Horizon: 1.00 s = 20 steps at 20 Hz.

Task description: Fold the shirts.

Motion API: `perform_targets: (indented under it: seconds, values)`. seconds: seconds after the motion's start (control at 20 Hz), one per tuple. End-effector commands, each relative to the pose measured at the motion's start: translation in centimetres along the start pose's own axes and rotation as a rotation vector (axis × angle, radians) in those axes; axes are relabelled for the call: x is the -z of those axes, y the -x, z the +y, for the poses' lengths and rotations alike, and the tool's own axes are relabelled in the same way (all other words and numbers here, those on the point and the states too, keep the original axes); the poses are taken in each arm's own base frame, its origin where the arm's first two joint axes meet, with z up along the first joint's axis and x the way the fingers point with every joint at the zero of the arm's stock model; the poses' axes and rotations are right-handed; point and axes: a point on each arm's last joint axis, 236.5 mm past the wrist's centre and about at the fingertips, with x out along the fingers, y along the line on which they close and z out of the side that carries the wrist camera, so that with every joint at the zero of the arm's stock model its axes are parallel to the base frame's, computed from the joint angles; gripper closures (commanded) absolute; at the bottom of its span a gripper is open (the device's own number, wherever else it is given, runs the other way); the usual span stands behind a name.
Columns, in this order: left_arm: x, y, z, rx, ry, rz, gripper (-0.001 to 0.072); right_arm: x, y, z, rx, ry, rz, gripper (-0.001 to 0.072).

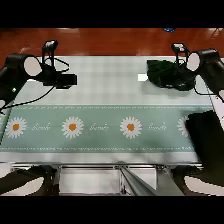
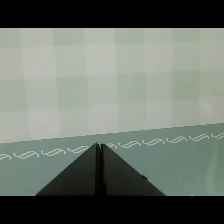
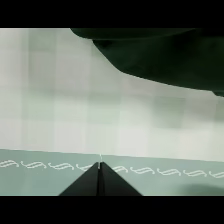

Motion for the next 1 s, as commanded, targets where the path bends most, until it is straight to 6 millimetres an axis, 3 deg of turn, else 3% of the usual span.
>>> perform_targets:
  seconds: [0.0,0.75,0.8,0.9,0.95]
  values:
    - [0.0,0.0,0.1,-0.001,0.001,0.000,0.0686,0.0,0.0,0.1,-0.001,0.001,0.001,0.0689]
    - [-0.1,0.0,0.0,0.000,0.000,-0.002,0.0686,0.0,0.0,0.1,-0.001,0.000,0.000,0.0689]
    - [-0.5,0.0,0.0,0.003,0.001,-0.022,0.0686,-0.4,0.0,0.1,-0.004,0.001,-0.018,0.0689]
    - [-2.3,0.1,-0.4,0.018,0.000,-0.099,0.0683,-3.4,0.2,-0.1,0.008,0.016,-0.143,0.0684]
    - [-3.8,0.2,-0.3,0.014,-0.010,-0.160,0.0608,-5.3,0.6,-0.7,0.037,0.038,-0.226,0.0584]
